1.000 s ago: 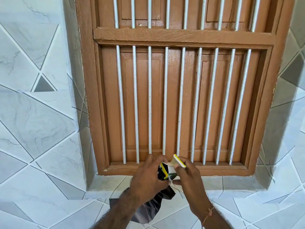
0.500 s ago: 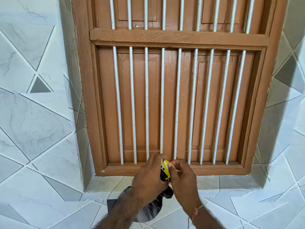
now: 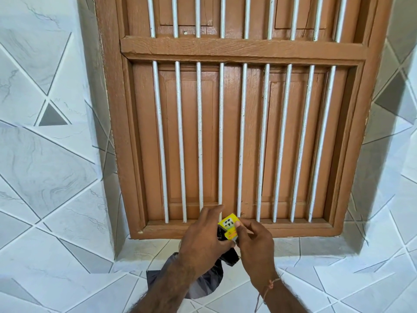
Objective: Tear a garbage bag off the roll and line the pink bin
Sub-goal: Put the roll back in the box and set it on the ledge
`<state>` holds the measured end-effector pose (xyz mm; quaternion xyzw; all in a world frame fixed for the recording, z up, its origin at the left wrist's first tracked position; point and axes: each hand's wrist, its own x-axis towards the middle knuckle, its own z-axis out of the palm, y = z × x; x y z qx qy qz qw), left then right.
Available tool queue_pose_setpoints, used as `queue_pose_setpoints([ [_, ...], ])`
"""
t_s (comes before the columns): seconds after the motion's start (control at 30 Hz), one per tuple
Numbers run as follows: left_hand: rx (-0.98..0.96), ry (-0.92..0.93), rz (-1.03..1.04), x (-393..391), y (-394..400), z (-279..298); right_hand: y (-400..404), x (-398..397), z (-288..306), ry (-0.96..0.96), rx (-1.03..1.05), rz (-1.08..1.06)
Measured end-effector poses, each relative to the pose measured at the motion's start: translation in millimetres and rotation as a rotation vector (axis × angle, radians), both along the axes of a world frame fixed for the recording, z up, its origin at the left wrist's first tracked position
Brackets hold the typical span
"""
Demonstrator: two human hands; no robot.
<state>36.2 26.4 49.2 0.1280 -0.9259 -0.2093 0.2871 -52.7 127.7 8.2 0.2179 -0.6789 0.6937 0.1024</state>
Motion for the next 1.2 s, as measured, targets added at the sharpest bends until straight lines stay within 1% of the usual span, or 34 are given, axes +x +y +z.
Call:
queue_pose_setpoints([
  [0.07, 0.092, -0.001, 0.087, 6.5, -9.1, -4.1, 1.3, -14.3, -5.0, -0.12, -0.07, -0.066],
  [0.13, 0.22, 0.023, 0.155, 13.6, -21.2, -12.7, 5.1, -25.3, -6.8, -0.215, -0.158, -0.087],
  [0.23, 0.387, 0.06, 0.042, 20.0, -24.6, -26.4, 8.8, -34.4, -7.6, -0.292, -0.237, -0.095],
  [0.33, 0.42, 0.065, -0.044, 18.5, -16.5, -30.5, 4.1, -35.2, -11.2, -0.296, -0.227, -0.097],
  [0.43, 0.421, 0.063, -0.045, 16.1, -18.9, -31.2, -1.0, -35.8, -22.0, -0.254, -0.152, -0.123],
  [0.6, 0.389, -0.043, 0.016, 13.4, -24.9, -42.0, -7.1, -42.9, -50.8, -0.249, -0.023, -0.147],
  [0.67, 0.414, -0.114, 0.014, 10.3, -25.7, -48.3, -10.3, -48.2, -60.0, -0.284, 0.003, -0.174],
  [0.73, 0.447, -0.141, 0.04, 7.9, -24.5, -51.6, -11.7, -55.1, -64.3, -0.305, 0.037, -0.226],
  [0.8, 0.463, -0.095, 0.13, 6.8, -28.4, -51.8, -15.2, -62.0, -64.7, -0.298, 0.098, -0.271],
  [0.87, 0.528, -0.024, 0.206, 10.6, -34.4, -46.3, -18.7, -68.5, -62.8, -0.28, 0.149, -0.291],
  [1.0, 0.631, 0.109, 0.237, 24.6, -47.6, -29.1, -25.9, -78.6, -60.2, -0.207, 0.332, -0.289],
  [1.07, 0.671, 0.195, 0.233, 31.6, -48.1, -17.2, -28.4, -81.3, -61.4, -0.158, 0.377, -0.29],
  [1.13, 0.768, 0.28, 0.212, 37.0, -47.8, -6.6, -29.6, -82.8, -62.5, -0.133, 0.416, -0.288],
  [1.2, 0.871, 0.346, 0.193, 42.5, -47.2, 2.5, -26.2, -82.6, -63.2, -0.158, 0.463, -0.281],
])
